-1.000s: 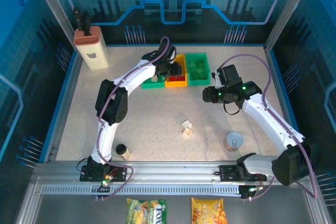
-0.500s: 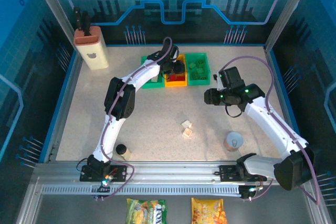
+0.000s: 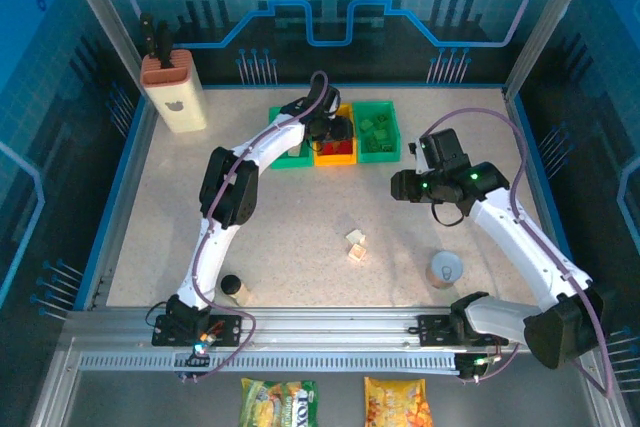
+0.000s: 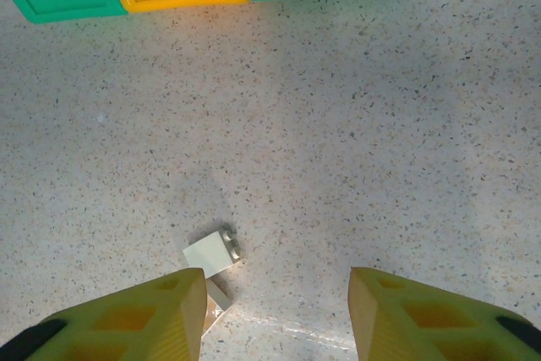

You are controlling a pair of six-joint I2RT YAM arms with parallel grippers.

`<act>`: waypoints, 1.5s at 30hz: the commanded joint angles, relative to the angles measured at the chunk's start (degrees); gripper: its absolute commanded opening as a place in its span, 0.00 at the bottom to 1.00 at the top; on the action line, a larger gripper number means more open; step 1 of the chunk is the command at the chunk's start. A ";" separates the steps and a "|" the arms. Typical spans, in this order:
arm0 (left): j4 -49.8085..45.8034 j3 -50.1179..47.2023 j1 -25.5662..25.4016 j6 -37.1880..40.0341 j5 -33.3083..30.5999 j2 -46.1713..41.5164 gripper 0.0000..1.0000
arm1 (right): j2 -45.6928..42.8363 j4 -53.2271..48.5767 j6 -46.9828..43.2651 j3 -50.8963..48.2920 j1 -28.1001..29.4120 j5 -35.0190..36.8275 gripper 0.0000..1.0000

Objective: Sort the legos into containers by color
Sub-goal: Place the lego in the container, then pick up the lego from the middle-left of the table.

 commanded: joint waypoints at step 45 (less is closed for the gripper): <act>-22.91 -23.07 -22.42 18.60 -7.50 -21.54 0.51 | -3.22 -0.30 -1.19 -4.93 -8.26 3.48 0.49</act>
